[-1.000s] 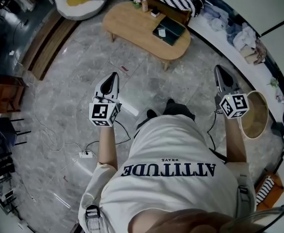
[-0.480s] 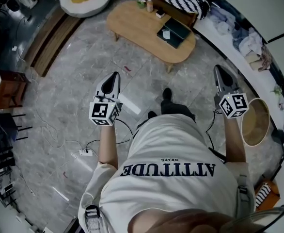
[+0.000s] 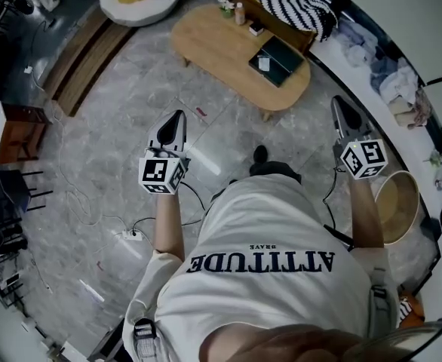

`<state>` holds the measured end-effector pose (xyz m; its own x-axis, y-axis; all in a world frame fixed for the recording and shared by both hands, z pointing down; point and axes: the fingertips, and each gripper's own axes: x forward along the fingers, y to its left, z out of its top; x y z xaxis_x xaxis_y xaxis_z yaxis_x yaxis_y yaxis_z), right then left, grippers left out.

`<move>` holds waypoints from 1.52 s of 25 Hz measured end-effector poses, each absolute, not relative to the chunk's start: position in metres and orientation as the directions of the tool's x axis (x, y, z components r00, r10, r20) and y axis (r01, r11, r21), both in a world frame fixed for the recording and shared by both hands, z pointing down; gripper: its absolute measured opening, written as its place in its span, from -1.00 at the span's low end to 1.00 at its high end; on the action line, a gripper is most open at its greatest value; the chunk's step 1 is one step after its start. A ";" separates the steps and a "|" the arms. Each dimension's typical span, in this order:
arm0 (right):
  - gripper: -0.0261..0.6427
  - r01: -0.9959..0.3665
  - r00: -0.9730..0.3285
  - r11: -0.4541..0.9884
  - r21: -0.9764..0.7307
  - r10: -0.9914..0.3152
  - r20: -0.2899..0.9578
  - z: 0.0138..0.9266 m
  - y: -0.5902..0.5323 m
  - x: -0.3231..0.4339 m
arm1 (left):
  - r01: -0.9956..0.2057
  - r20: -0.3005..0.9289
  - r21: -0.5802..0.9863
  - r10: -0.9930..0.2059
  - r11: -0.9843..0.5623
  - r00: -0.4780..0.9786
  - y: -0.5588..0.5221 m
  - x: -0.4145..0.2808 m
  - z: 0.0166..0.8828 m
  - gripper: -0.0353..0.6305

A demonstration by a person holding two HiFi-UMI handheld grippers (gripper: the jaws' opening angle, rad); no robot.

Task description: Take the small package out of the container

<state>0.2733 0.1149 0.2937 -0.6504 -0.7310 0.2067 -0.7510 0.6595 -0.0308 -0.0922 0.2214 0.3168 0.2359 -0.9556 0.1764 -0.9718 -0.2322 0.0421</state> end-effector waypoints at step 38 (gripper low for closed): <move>-0.85 -0.751 -0.647 0.653 -0.100 -0.696 0.311 0.342 -0.067 0.271 | -0.945 0.244 0.069 -0.913 -0.321 0.328 0.022 -0.056 0.347 -0.82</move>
<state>0.2713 -0.0673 0.3418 -0.6471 -0.6962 0.3108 -0.7507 0.6530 -0.1004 -0.0565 0.0224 0.3466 0.3276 -0.9128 0.2439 -0.9447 -0.3206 0.0693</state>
